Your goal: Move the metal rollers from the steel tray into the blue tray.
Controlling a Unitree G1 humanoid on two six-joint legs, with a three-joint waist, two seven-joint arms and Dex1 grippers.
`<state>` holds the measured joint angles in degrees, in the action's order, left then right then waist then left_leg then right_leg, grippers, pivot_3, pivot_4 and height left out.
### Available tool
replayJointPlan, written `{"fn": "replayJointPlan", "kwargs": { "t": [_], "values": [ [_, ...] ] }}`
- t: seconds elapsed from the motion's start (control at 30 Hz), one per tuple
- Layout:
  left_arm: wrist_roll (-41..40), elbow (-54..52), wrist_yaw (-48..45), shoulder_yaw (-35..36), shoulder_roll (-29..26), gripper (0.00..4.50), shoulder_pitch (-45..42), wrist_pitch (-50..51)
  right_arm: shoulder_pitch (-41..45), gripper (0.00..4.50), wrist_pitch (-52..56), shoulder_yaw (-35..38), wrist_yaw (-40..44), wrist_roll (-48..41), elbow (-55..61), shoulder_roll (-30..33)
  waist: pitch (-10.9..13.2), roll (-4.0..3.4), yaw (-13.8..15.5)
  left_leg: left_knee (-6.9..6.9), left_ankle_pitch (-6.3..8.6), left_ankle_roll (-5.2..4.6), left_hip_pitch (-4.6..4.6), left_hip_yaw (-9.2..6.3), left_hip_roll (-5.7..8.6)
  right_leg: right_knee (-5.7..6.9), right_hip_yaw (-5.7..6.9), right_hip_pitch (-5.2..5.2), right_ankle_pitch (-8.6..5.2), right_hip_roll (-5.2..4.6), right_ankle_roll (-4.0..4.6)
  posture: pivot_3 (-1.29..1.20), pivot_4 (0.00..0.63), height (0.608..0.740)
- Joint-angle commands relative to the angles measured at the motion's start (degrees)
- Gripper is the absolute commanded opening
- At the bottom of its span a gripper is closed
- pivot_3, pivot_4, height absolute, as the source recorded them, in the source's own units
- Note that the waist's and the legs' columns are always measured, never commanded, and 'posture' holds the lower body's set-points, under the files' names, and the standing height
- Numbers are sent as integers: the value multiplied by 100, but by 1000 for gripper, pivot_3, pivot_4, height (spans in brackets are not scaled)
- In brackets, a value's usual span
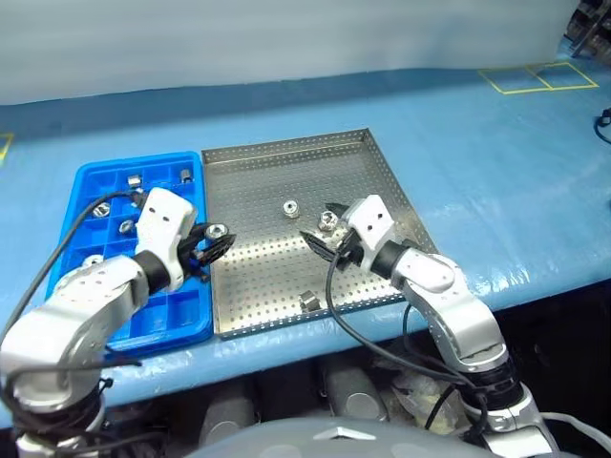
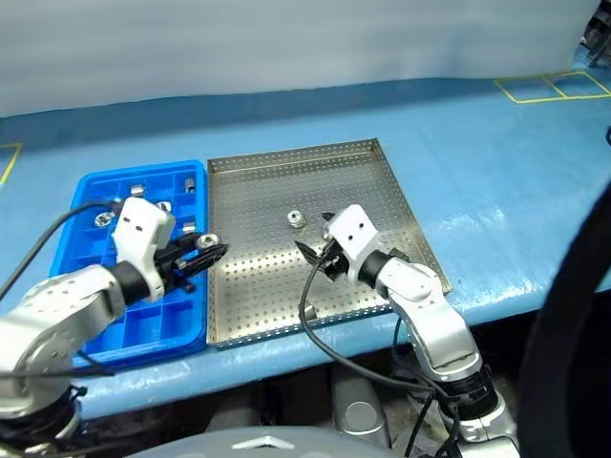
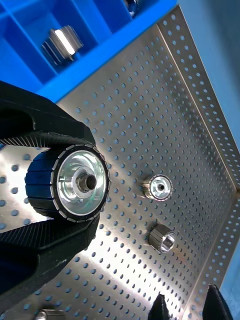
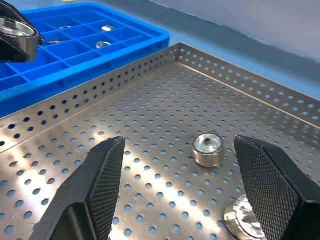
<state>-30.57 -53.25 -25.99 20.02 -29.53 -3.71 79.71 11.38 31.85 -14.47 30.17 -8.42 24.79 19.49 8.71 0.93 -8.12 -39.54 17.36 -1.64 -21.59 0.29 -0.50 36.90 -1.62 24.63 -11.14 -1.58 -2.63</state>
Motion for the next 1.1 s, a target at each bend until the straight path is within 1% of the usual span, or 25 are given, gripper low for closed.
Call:
{"fn": "replayJointPlan", "kwargs": {
  "t": [0.03,0.13,0.23,0.3,0.4,0.47,0.6,0.8,0.97,1.07,1.1],
  "values": [
    [-402,-642,-70,545,-81,1690,357,155,149,3661,92,-172,394,-157,12,164,0,0,145,0,0,0,0,0,0,-1,1,0,-1,-1,2,-27,150,740],
    [-848,-675,175,1099,-236,1690,869,5,242,3661,144,-433,858,-210,11,450,0,1,392,0,-1,1,3,-1,0,0,7,-2,-4,-4,9,12,150,740],
    [-1277,-675,584,1647,-323,1690,1264,-123,356,3661,152,-452,881,-210,-99,459,0,1,575,0,-5,8,2,-8,-4,1,19,-3,-11,-5,21,38,150,740],
    [-1474,-675,850,2081,-383,1690,1669,-207,440,3661,171,-463,873,-190,-180,422,0,1,657,0,-8,13,2,-12,-4,1,24,-5,-24,-6,44,51,150,740],
    [-1440,-675,1232,2533,-282,1690,2191,-171,494,3661,191,-497,883,-199,-209,382,0,3,742,0,-8,13,3,-14,-4,1,27,-7,-26,-7,48,74,150,740],
    [-1303,-675,1480,2638,-194,1690,2383,-117,511,3661,202,-528,901,-200,-226,363,0,3,784,0,-8,13,2,-15,-3,1,30,-8,-29,-9,52,81,150,740],
    [-929,-553,1853,2595,43,1690,2320,-23,543,3661,212,-559,920,-185,-262,329,-2,6,871,-1,-10,16,2,-24,0,0,42,-14,-31,-10,56,84,150,740],
    [-486,-216,2241,2229,309,1690,1906,27,550,3661,203,-550,864,-142,-255,312,-3,7,899,0,-17,29,2,-37,-2,3,55,-15,-33,-5,64,73,150,740],
    [-98,192,2349,1907,384,1690,1775,-105,504,3661,194,-494,711,-93,-216,282,-4,8,877,2,-18,31,2,-40,-2,3,58,-16,-34,-5,68,49,150,740],
    [21,335,2263,1706,346,1690,1784,-204,480,3661,189,-487,654,-91,-195,288,-4,8,876,6,-18,32,2,-41,-2,3,59,-14,-36,-5,72,39,150,740],
    [70,347,2241,1653,313,2041,1804,-225,470,3661,187,-479,632,-90,-185,292,-4,8,876,7,-18,32,2,-41,-2,3,59,-14,-36,-6,73,30,150,740]
  ]
}}
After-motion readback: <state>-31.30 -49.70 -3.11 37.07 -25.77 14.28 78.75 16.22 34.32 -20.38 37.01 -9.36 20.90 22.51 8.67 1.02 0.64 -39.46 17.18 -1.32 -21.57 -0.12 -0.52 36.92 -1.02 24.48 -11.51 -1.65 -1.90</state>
